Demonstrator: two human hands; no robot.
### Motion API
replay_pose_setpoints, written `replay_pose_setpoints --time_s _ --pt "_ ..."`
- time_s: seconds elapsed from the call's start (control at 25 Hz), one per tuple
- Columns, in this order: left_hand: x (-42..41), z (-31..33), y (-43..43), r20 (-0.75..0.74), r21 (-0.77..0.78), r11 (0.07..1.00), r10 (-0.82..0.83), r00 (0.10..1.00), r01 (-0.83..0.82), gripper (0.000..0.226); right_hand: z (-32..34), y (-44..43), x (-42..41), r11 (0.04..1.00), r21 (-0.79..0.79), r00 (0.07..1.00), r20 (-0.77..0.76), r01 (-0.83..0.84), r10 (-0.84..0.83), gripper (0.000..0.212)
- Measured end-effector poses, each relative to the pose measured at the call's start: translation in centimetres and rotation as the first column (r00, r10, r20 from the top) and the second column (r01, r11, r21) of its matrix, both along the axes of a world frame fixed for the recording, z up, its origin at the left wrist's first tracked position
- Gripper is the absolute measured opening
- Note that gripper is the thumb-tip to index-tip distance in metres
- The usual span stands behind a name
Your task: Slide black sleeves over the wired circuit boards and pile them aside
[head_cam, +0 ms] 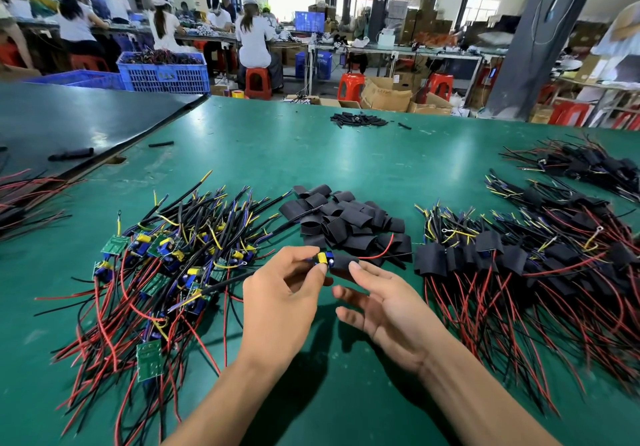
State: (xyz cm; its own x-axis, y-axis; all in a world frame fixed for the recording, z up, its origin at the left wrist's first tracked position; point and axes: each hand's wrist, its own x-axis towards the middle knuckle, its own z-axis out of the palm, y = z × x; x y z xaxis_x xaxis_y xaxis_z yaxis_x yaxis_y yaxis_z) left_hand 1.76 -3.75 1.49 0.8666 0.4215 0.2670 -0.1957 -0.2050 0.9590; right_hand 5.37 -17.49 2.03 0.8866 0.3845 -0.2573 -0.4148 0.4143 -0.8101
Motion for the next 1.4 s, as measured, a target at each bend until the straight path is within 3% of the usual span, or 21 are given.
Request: replay_pose_setpoints --time_s 0.24,0.44,0.56,0.76,1.04,1.24,1.4 --pt "0.0 -0.4 0.2 0.007 0.047 0.999 -0.01 1.0 0.01 0.019 -0.2 0.1 0.0 0.996 -0.081 0.996 0.08 -0.022 0.029 0.021" --pt "0.2 -0.6 0.0 -0.001 -0.03 0.995 -0.094 0.996 0.094 0.018 -1.1 0.6 -0.1 0.962 -0.164 0.963 0.194 0.219 -0.186 0.01" --pt "0.4 -0.8 0.0 -0.015 -0.134 0.982 -0.134 0.991 0.13 0.016 -1.2 0.8 0.0 0.934 -0.177 0.937 0.222 0.31 -0.269 0.021" --pt "0.6 -1.1 0.1 -0.058 -0.297 0.944 -0.167 0.984 0.143 0.008 -1.1 0.7 0.3 0.948 -0.158 0.955 0.152 0.277 -0.253 0.011" --pt "0.8 -0.8 0.6 -0.044 -0.597 0.768 -0.32 0.946 0.232 0.007 -1.1 0.1 0.9 0.969 -0.059 0.971 0.002 0.239 -0.24 0.014" --pt "0.8 -0.7 0.7 -0.038 -0.618 0.746 -0.344 0.938 0.249 0.012 -1.3 0.1 1.1 0.96 -0.097 0.963 0.081 0.264 -0.256 0.014" --pt "0.6 -0.8 0.6 -0.036 -0.609 0.752 -0.342 0.939 0.251 0.032 -1.4 0.2 1.1 0.965 -0.092 0.964 0.136 0.244 -0.23 0.017"
